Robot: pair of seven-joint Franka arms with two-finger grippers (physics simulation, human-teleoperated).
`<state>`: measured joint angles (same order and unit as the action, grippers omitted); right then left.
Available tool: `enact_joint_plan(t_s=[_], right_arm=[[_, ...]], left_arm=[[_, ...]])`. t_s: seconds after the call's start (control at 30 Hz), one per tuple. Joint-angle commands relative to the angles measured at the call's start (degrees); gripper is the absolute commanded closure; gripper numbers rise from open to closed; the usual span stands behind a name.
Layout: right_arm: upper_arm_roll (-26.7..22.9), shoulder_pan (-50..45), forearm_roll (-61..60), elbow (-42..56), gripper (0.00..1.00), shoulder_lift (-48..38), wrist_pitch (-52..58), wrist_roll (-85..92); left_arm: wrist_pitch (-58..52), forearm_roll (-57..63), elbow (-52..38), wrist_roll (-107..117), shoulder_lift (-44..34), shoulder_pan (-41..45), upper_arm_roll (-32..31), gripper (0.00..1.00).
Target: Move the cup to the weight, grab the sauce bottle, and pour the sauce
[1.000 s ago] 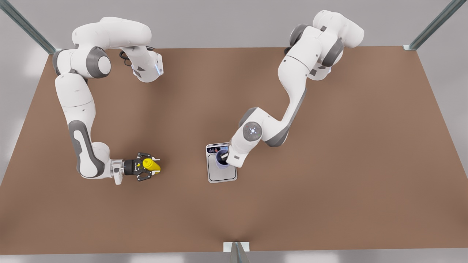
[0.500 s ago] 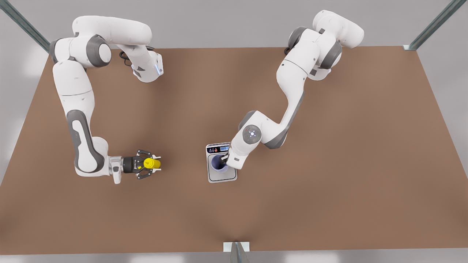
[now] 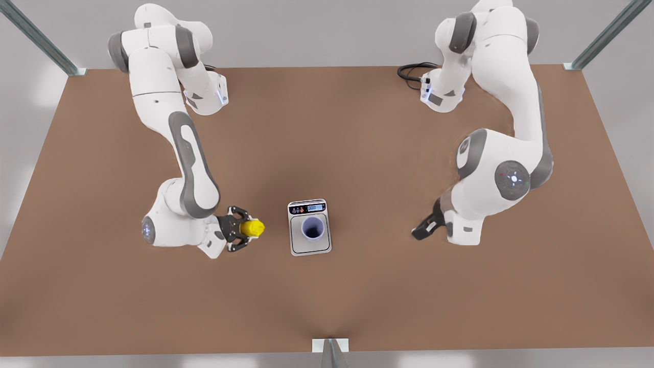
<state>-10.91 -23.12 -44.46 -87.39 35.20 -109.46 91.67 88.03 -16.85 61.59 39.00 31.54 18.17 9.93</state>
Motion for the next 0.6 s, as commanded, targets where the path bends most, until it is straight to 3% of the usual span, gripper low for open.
enact_joint_plan(t_s=[0.0,0.03,0.13,0.17,0.2,0.23,0.57], right_arm=[[0.01,-0.34,0.85,0.2,0.53,-0.04,-0.14,-0.95],[0.19,-2.36,6.65,3.01,0.53,0.04,-0.14,-7.37],[0.36,-5.0,13.34,6.18,0.53,0.04,-0.22,-15.81],[0.54,-5.97,15.27,7.15,0.53,0.04,-0.22,-18.1],[0.63,-6.76,17.12,7.85,0.53,0.04,-0.22,-20.03],[0.71,-7.02,17.48,7.94,0.53,0.04,-0.22,-20.12],[0.8,-9.92,20.29,9.61,0.53,0.4,-0.58,-24.87]], left_arm=[[-1.78,-1.25,-0.84,-4.04,0.01,-1.36,0.17,0.0],[-6.9,-1.08,-2.26,-24.1,0.01,-7.79,3.67,0.0],[-12.88,11.4,-2.26,-32.58,-3.23,-5.6,6.06,0.0],[-12.36,12.64,2.21,-32.84,-10.43,-6.92,5.8,0.0],[-6.92,12.72,12.66,-32.84,-17.99,-13.42,-1.75,0.0],[-2.78,13.34,18.04,-32.76,-20.64,-13.42,-2.11,0.0],[-0.84,13.6,18.74,-32.76,-17.39,-12.46,-2.46,0.0]])
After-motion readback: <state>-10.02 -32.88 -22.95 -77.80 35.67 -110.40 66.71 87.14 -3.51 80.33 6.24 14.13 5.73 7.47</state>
